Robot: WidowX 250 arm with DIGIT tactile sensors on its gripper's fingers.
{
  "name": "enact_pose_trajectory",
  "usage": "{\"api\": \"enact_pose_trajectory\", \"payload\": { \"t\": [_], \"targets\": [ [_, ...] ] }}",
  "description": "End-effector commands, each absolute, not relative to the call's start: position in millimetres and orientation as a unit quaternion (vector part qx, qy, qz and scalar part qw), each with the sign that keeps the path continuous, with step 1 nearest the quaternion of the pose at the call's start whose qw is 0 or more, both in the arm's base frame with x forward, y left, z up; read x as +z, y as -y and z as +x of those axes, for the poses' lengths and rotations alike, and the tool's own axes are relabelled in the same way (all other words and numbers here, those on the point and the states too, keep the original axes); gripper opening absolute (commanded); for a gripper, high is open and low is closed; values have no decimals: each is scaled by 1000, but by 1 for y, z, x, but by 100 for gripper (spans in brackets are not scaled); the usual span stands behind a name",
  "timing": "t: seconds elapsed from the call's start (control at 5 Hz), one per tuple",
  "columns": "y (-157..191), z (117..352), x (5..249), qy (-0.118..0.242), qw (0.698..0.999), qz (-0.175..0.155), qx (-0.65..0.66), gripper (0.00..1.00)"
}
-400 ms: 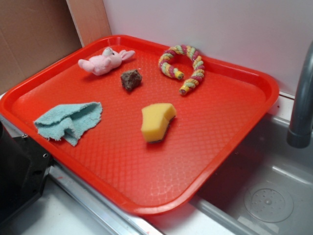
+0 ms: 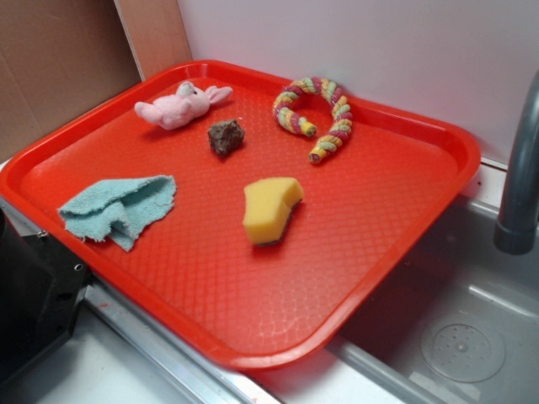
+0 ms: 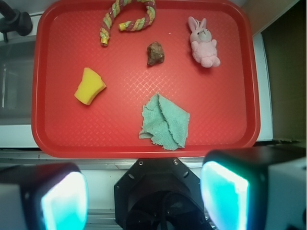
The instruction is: Grab the pink bunny.
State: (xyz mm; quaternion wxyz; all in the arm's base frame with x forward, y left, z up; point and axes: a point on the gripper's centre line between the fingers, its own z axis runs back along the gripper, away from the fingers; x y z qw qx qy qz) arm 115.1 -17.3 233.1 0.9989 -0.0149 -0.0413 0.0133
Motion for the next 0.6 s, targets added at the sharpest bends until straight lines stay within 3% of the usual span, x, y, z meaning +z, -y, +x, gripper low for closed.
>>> {"api": "enact_pose_trajectory", "payload": {
  "t": [0.0, 0.2, 0.4],
  "targets": [
    [-12, 148, 216, 81, 995, -1, 56, 100],
    [-34, 175, 197, 101, 993, 3, 53, 100],
    [-62, 201, 173, 99, 992, 12, 78, 100]
  ]
}}
